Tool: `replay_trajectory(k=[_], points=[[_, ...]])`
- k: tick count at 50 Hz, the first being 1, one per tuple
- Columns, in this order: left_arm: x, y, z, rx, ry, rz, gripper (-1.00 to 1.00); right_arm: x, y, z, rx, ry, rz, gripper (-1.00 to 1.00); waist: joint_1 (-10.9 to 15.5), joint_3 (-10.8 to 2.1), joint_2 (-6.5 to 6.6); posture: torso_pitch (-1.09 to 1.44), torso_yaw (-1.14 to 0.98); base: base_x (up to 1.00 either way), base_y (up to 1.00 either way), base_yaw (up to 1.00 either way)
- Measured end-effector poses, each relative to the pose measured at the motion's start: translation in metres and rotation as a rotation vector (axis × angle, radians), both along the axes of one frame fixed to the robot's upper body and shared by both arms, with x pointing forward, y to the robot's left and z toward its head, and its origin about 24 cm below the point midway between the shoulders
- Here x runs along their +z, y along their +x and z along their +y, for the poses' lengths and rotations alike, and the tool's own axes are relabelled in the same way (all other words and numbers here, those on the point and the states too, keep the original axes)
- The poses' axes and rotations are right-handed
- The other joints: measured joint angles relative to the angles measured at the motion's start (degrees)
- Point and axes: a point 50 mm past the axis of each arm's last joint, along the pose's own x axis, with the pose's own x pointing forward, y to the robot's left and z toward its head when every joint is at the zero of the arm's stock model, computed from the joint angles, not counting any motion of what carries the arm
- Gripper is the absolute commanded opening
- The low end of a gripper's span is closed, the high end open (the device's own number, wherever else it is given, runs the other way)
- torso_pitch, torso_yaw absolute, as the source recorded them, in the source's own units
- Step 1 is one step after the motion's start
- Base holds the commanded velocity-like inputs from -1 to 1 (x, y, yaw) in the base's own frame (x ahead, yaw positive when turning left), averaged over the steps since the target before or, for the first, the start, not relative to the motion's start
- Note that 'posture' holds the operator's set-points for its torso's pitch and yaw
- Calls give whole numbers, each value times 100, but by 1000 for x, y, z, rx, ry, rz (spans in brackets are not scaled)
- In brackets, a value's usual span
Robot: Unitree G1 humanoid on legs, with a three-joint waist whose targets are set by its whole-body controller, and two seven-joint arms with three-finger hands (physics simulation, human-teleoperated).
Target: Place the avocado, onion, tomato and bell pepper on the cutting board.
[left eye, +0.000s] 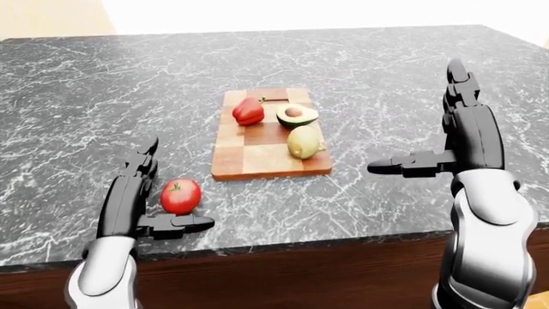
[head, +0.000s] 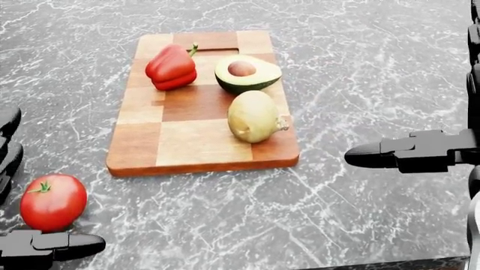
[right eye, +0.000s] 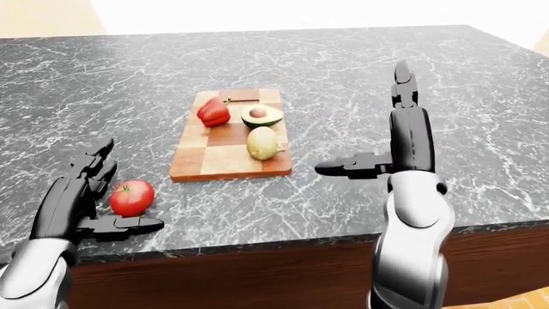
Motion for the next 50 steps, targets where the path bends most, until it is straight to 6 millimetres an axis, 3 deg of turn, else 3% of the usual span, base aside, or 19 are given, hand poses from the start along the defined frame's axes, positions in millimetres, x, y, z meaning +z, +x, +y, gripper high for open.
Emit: replay_trajectory(k=[14,37,50], points=[[-1,-4,5,27,20,-14,33,-3,-1,0,-3,-3,2,100,-3,-32,21,0,0,0,0,0],[6,-2,2,25,50,-39,-80,0,0,-1,-2,-11,-5,100,-7,-58,31,0,0,0,0,0],[21,6,-3,-24,53,-11,-91,-3,-2,0,-5,-8,0,100,8,17,-11,0,0,0,0,0]])
